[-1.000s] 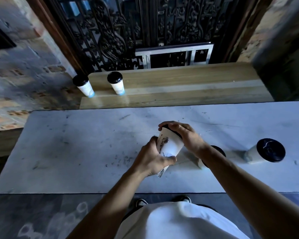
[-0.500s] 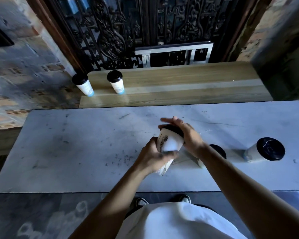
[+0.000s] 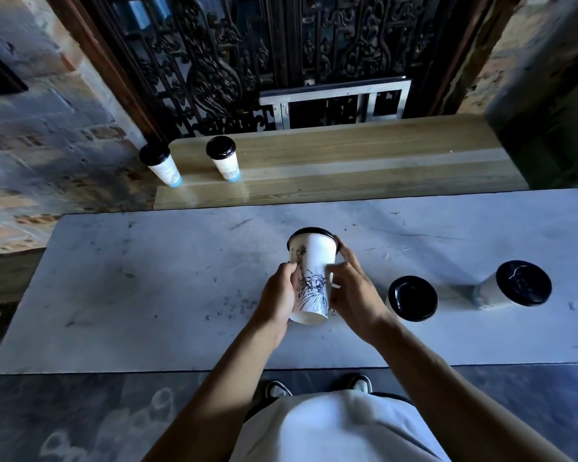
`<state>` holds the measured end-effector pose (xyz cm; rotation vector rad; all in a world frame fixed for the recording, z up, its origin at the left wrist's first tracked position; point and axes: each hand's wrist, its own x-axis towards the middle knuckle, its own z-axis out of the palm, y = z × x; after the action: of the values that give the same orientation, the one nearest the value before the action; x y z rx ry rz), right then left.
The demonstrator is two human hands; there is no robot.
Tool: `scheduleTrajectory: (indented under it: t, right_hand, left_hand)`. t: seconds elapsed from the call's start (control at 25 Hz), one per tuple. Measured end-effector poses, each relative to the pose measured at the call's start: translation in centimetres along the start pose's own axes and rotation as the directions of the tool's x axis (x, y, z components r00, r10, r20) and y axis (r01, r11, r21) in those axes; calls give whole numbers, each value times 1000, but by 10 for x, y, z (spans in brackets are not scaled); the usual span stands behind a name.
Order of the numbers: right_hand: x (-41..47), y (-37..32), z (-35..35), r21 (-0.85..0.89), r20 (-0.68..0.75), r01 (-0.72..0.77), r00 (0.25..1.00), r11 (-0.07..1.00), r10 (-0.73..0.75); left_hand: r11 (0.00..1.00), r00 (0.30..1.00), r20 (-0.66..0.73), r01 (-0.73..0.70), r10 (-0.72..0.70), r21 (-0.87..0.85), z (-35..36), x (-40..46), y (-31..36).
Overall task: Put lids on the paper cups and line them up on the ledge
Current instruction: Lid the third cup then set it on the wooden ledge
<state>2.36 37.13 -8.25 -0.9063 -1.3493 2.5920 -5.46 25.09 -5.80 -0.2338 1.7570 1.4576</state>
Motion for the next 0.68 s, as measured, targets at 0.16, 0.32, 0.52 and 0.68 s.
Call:
scheduleTrajectory:
  t: [0.16, 0.32, 0.52, 0.68]
  right_hand:
    - [-5, 1, -8, 0, -14, -12, 1000, 1000, 12]
    - [-4, 4, -13, 25, -41, -28, 999, 999, 29]
    - [-6, 5, -13, 12, 15, -35, 999, 999, 35]
    - [-4, 5, -14, 58, -65, -65, 996, 996, 69]
  left_hand:
    - [958, 970, -75, -215, 233, 191, -8, 2, -9]
    - [819, 830, -73, -524, 552, 236, -13, 1, -16]
    - [764, 784, -40, -592, 620, 256, -15, 4, -16]
    - [798, 810, -70, -554, 583, 239, -14, 3, -16]
